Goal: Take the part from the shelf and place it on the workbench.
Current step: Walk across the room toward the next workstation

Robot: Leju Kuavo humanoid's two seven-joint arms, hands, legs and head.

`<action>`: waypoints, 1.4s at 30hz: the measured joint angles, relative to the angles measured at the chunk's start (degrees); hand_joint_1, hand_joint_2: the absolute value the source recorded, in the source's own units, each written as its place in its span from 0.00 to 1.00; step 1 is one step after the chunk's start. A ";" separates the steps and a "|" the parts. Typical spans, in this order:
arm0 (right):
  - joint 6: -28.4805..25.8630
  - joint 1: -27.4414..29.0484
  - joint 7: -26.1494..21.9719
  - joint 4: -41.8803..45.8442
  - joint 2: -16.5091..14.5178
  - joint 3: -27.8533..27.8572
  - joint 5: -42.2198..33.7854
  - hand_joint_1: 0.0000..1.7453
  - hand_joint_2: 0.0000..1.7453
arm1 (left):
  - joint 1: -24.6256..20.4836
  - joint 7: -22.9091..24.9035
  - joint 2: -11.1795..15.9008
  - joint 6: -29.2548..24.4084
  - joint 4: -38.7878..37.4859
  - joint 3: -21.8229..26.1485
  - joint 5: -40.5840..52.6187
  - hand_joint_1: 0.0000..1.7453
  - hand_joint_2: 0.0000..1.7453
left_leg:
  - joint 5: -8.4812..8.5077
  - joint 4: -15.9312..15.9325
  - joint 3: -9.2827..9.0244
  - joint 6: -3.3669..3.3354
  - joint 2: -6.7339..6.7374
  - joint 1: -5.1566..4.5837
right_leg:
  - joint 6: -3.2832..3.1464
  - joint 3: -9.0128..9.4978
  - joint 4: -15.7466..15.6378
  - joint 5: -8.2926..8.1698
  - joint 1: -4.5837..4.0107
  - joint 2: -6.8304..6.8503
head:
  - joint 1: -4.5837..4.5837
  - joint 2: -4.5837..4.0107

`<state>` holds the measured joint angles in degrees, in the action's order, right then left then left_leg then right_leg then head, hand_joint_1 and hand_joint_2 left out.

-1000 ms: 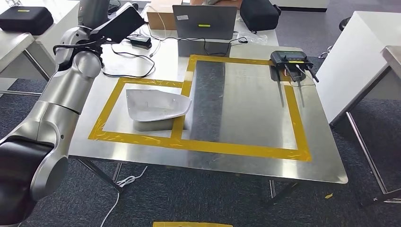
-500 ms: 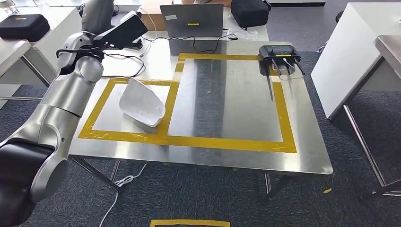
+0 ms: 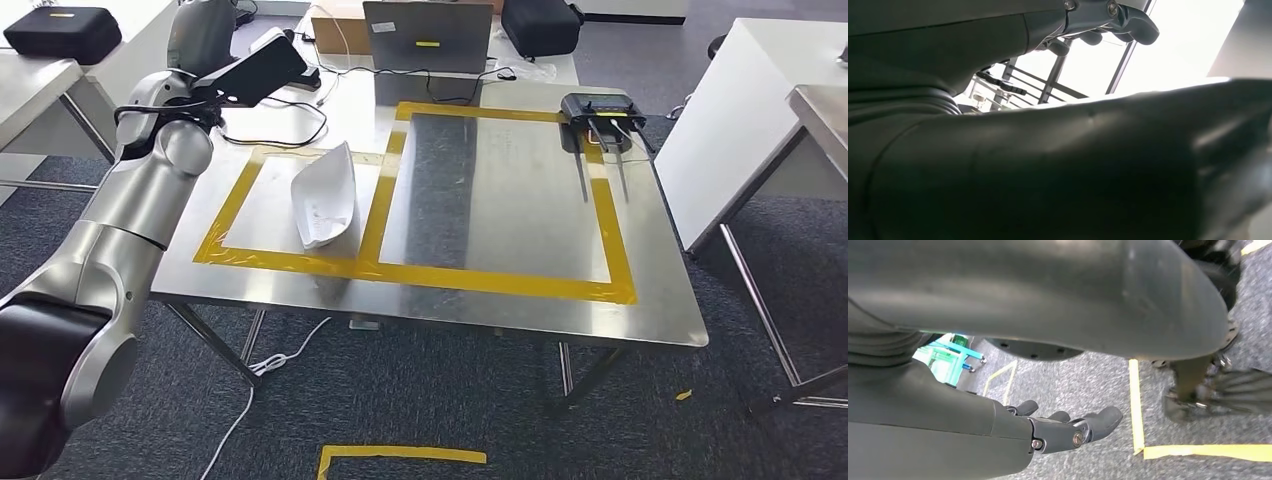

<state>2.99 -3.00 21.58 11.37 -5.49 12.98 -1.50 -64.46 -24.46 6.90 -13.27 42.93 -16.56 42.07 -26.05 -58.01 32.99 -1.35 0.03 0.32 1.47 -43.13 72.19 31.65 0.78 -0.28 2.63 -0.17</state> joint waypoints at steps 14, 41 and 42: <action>-0.08 -0.17 -0.08 0.00 -0.07 0.00 0.16 0.00 0.00 | 0.38 0.00 0.58 -0.01 0.13 -0.17 0.00 0.00 0.00 | -4.22 -9.57 7.15 3.45 -0.08 0.15 | -3.40 8.77 -13.70 -5.96 0.05 0.31 | 0.41 0.00; 0.31 -0.05 -0.08 0.00 -0.07 2.35 -3.72 0.00 0.00 | 11.68 2.72 2.39 3.54 -6.86 4.37 -11.46 0.00 0.00 | 3.17 -0.05 3.06 1.79 0.65 -0.76 | -3.02 11.29 -14.73 -5.15 -0.98 0.07 | -0.43 0.00; 0.16 0.03 -0.08 0.00 -0.06 2.61 -3.77 0.00 0.00 | 14.48 -0.97 2.41 3.21 -9.83 5.37 -12.83 0.00 0.00 | 2.18 -0.85 3.43 2.13 0.54 -0.74 | -3.37 11.17 -15.21 -5.78 -0.69 0.06 | -0.37 0.00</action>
<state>3.15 -2.97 21.50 11.37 -5.54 15.59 -5.27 -49.99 -25.43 9.31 -10.06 33.10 -11.19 29.25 -23.87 -58.86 36.42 0.79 0.58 -0.42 -1.89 -31.97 56.98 25.87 0.09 -0.22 2.26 -0.17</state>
